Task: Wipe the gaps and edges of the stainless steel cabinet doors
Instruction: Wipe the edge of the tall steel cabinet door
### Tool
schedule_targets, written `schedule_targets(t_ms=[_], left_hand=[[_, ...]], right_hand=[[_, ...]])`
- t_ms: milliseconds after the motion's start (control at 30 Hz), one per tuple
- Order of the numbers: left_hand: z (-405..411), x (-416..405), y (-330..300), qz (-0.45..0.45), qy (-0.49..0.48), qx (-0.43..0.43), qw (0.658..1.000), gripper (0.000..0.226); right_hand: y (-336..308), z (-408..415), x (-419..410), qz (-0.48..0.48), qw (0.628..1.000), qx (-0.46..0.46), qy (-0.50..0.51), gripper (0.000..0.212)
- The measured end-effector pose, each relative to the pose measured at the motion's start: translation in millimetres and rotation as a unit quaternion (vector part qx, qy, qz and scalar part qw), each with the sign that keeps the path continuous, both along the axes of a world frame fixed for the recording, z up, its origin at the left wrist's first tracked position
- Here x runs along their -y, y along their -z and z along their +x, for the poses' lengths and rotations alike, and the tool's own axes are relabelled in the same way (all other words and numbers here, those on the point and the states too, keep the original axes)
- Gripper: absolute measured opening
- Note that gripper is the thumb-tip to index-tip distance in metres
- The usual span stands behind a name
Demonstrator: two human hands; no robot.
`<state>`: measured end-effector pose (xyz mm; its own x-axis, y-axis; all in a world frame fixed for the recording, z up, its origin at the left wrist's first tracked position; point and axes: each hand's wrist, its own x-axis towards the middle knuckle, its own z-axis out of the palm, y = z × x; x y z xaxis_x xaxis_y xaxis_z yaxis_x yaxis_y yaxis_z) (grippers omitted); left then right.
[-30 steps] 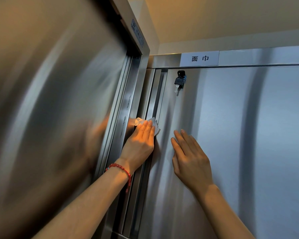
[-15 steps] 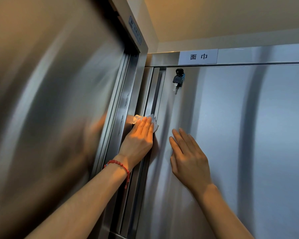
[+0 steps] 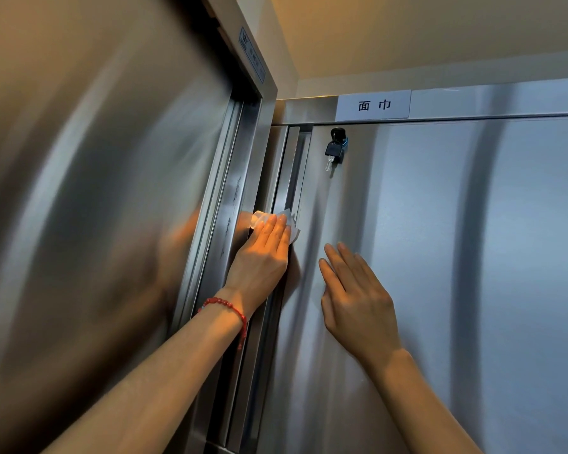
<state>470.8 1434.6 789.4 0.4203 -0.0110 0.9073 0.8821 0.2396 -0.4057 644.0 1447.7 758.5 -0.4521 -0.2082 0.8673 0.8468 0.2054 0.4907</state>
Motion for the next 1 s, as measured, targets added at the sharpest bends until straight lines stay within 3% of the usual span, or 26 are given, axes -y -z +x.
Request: schedule_targets(t_ms=[633,1000], left_hand=[[2,1,4,0.01,-0.011,-0.011,1.0,0.049],[2,-2,0,0.015,-0.015,-0.015,1.0,0.05]], right_hand=[[0,-1,2,-0.001,1.0,-0.004,-0.009,0.034],[1,0,2,-0.018,1.0,-0.001,-0.005,0.043]])
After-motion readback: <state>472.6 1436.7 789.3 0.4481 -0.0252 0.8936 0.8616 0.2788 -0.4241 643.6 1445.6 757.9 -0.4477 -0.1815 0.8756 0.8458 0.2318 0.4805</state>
